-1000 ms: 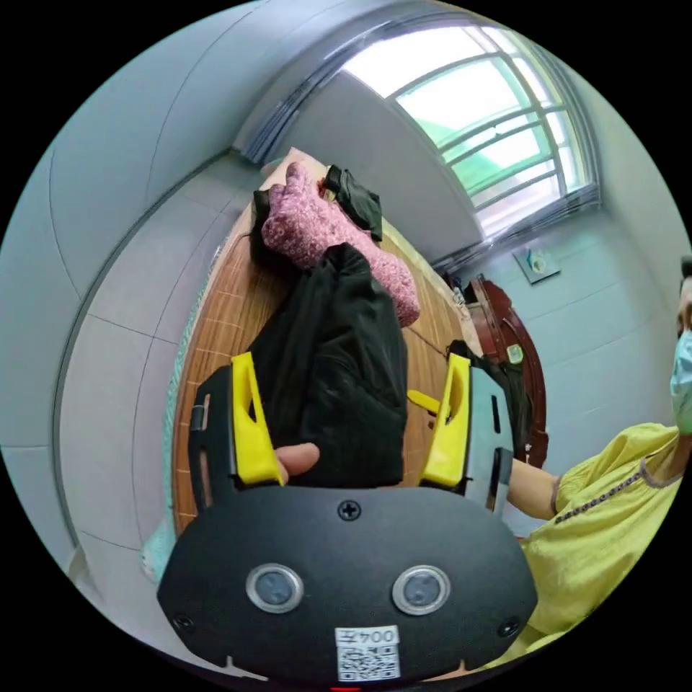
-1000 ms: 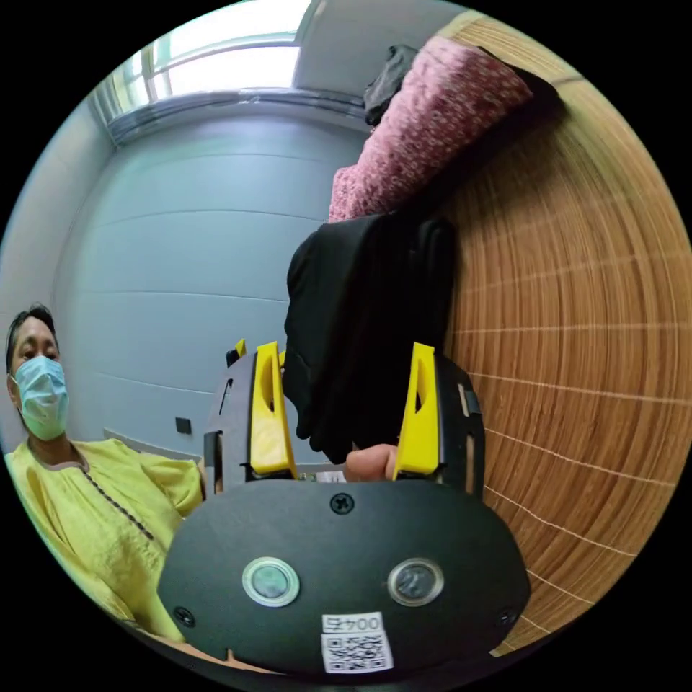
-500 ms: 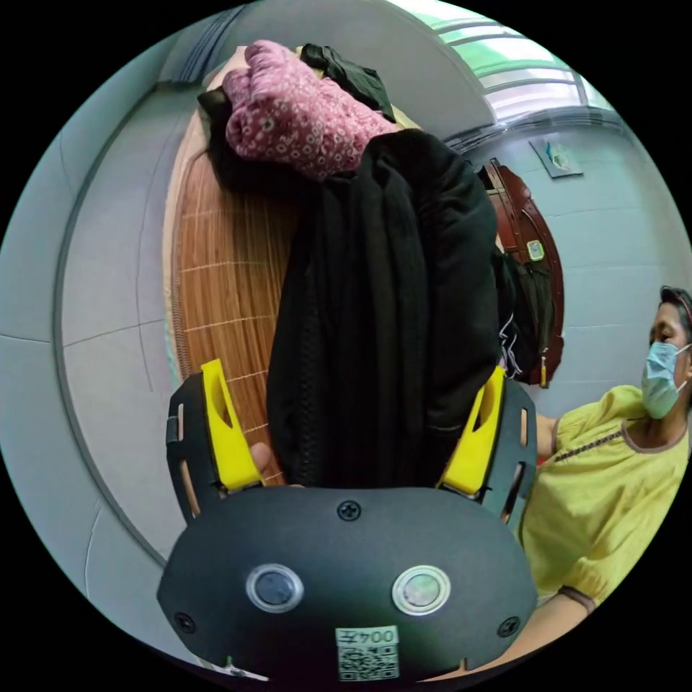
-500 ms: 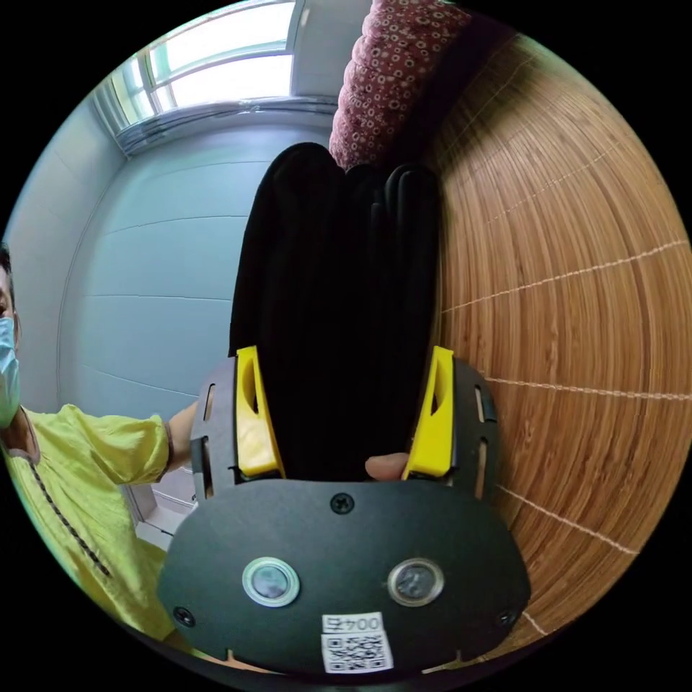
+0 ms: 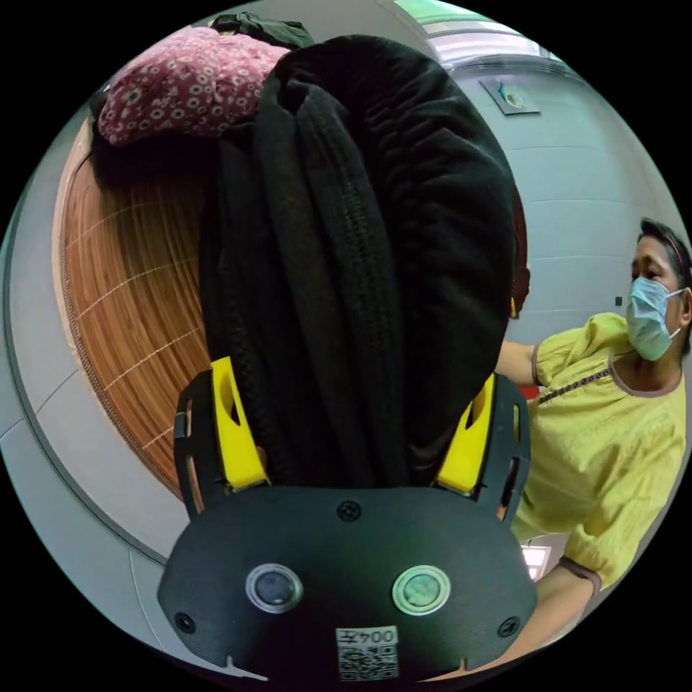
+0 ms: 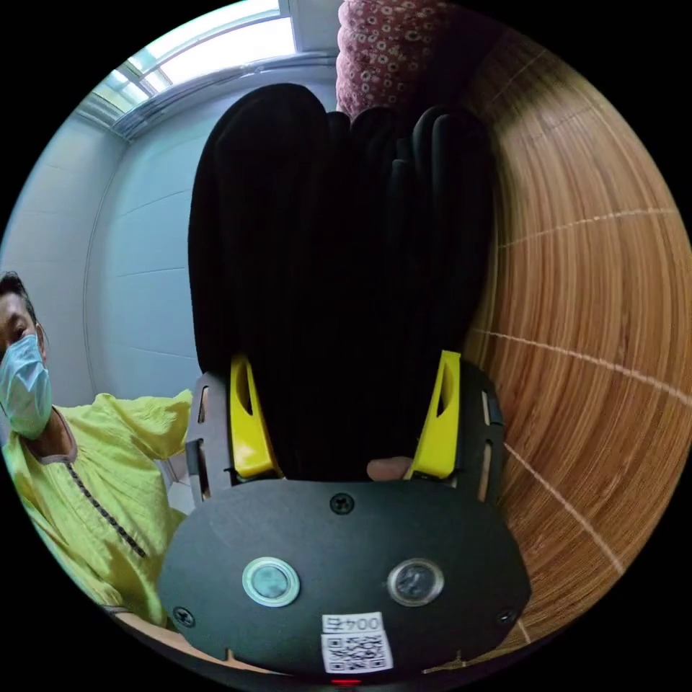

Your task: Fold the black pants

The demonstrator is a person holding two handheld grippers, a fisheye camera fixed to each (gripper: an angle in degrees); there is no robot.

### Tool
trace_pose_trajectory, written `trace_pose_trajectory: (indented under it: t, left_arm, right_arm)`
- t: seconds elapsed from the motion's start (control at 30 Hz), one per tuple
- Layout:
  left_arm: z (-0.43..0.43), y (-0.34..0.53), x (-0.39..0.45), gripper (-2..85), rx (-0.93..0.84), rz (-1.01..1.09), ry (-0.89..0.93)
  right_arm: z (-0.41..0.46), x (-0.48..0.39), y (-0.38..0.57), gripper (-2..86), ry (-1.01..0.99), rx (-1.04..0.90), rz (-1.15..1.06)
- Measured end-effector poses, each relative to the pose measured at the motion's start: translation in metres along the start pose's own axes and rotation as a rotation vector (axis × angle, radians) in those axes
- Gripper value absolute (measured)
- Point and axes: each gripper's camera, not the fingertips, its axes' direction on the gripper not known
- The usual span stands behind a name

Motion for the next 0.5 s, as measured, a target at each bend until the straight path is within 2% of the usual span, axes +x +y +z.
trace_pose_trajectory:
  t: [0.2,0.5]
  left_arm:
    - [-0.001,0.006,-0.043,35.4,0.098,-0.04,0.131]
    - [0.008,0.029,-0.07,32.3,0.257,-0.077,0.137]
  right_arm:
    - [0.014,0.006,-0.032,32.3,-0.027,-0.144,0.014]
    - [0.016,-0.001,-0.028,22.6,0.071,-0.062,0.046]
